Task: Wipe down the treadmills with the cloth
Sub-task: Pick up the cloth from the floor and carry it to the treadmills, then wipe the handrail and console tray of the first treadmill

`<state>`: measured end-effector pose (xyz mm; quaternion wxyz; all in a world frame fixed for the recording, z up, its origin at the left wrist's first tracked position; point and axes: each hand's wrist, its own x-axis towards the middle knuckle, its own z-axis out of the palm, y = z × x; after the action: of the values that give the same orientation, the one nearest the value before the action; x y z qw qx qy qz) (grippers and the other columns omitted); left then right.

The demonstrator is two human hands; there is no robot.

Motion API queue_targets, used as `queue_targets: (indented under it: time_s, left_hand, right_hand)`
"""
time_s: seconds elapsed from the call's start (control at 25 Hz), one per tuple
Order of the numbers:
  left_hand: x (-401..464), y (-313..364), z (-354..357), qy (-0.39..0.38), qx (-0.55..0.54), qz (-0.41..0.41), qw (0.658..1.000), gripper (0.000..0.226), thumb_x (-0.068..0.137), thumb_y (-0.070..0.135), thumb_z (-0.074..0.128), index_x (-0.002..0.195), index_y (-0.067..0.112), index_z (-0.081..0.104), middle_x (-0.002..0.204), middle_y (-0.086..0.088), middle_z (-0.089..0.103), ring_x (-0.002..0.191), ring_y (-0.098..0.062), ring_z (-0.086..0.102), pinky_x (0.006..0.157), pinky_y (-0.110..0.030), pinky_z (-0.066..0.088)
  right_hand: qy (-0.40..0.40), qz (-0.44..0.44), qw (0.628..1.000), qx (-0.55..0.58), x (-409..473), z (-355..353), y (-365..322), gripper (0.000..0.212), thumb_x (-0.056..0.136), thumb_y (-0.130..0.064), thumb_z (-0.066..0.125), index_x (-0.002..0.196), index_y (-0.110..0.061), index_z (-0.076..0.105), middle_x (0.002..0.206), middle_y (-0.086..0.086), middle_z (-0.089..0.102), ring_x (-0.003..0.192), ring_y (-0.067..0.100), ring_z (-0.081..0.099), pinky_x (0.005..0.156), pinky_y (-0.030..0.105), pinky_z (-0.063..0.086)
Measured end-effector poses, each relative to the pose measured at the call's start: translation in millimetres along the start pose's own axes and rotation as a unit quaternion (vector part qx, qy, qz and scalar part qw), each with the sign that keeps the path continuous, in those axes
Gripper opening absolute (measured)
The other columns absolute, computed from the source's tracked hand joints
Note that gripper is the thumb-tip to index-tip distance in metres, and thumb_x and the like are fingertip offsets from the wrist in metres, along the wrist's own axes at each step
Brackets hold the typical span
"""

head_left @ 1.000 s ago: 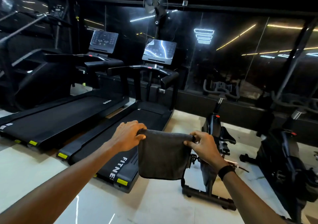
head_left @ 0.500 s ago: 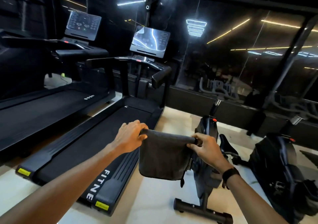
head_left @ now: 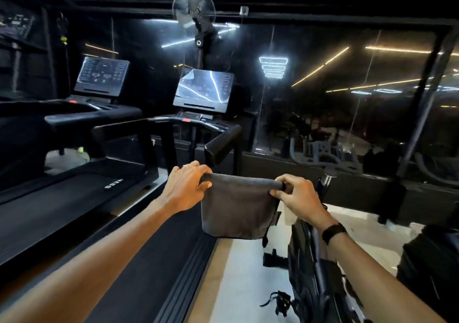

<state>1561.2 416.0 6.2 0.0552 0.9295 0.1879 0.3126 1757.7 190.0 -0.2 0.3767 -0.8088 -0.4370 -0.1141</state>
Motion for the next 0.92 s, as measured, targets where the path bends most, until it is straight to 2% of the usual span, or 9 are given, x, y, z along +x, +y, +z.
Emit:
queue_targets:
  time_s: [0.16,0.4,0.48,0.56,0.64,0.72,0.76,0.84,0.92]
  left_hand:
    - [50.5,-26.0,46.7,-0.004,0.038,0.004,0.999,0.030,0.096,0.041,0.059,0.122,0.026,0.061,0.107,0.008,0.058,0.104,-0.017,0.058,0.092,-0.036,0.036]
    - [147.1,-104.2,129.0,-0.022,0.021,-0.003,1.000,0.032,0.094,0.043,0.061,0.120,0.025,0.064,0.102,0.009,0.054,0.099,-0.015,0.057,0.091,-0.035,0.036]
    - [186.7,-124.2,153.5,-0.023,0.000,-0.005,1.000,0.031,0.094,0.042,0.062,0.119,0.024,0.064,0.102,0.009,0.052,0.098,-0.015,0.055,0.088,-0.034,0.036]
    - [230.6,-141.7,177.7,-0.033,-0.025,-0.013,0.999,0.031,0.093,0.041,0.064,0.117,0.022,0.064,0.104,0.008,0.052,0.099,-0.017,0.055,0.086,-0.035,0.038]
    - [268.4,-152.2,199.2,-0.044,-0.038,-0.002,0.998,0.030,0.092,0.043,0.064,0.114,0.023,0.064,0.106,0.008,0.052,0.104,-0.018,0.054,0.088,-0.036,0.038]
    - [300.3,-160.7,217.1,-0.035,-0.046,0.008,0.998,0.026,0.090,0.044,0.065,0.106,0.024,0.064,0.104,0.010,0.052,0.101,-0.014,0.051,0.086,-0.034,0.034]
    - [312.3,-165.9,225.0,-0.028,-0.056,0.001,0.998,0.024,0.090,0.045,0.065,0.102,0.024,0.064,0.102,0.011,0.052,0.096,-0.012,0.049,0.085,-0.033,0.031]
    - [333.8,-179.1,243.5,-0.015,-0.071,-0.007,0.997,0.025,0.086,0.049,0.061,0.092,0.024,0.061,0.097,0.013,0.052,0.091,-0.009,0.045,0.084,-0.033,0.031]
    - [358.4,-195.2,264.0,-0.003,-0.079,-0.023,0.997,0.029,0.077,0.053,0.050,0.079,0.026,0.057,0.089,0.015,0.051,0.088,-0.008,0.045,0.084,-0.034,0.031]
  right_hand:
    - [0.031,0.027,0.999,0.018,76.9,49.1,43.8,0.014,0.082,-0.025,0.080,0.090,-0.031,0.070,0.083,-0.010,0.070,0.083,0.015,0.065,0.075,0.038,0.053]
    - [0.023,0.057,0.998,0.005,167.5,144.6,104.9,0.020,0.085,-0.025,0.079,0.103,-0.019,0.071,0.104,-0.002,0.062,0.087,0.020,0.061,0.080,0.036,0.051]
    - [0.010,0.063,0.998,0.020,203.4,160.9,117.8,0.015,0.086,-0.022,0.078,0.099,-0.019,0.071,0.093,-0.001,0.069,0.079,0.022,0.064,0.076,0.038,0.054]
    - [-0.004,0.095,0.994,0.052,245.3,167.8,129.0,0.008,0.088,-0.012,0.073,0.092,-0.017,0.068,0.067,0.001,0.070,0.059,0.023,0.067,0.059,0.038,0.058]
    - [0.004,0.135,0.984,0.113,280.0,171.3,134.6,0.012,0.094,-0.001,0.063,0.094,-0.013,0.063,0.053,0.010,0.066,0.046,0.029,0.065,0.047,0.036,0.055]
    - [0.032,0.158,0.969,0.185,311.1,182.1,140.1,0.014,0.099,0.003,0.053,0.101,-0.009,0.060,0.061,0.018,0.068,0.053,0.036,0.069,0.050,0.043,0.059]
    - [0.045,0.162,0.963,0.213,323.2,188.5,143.3,0.015,0.100,0.005,0.051,0.104,-0.007,0.059,0.069,0.019,0.070,0.059,0.033,0.072,0.054,0.044,0.061]
    - [0.070,0.152,0.956,0.240,348.7,204.7,152.0,0.016,0.099,0.006,0.053,0.106,-0.006,0.060,0.085,0.015,0.071,0.068,0.025,0.075,0.060,0.039,0.063]
    - [0.063,0.127,0.957,0.253,379.1,224.6,167.8,0.018,0.097,0.007,0.056,0.105,-0.007,0.062,0.091,0.011,0.071,0.072,0.022,0.076,0.063,0.035,0.063]
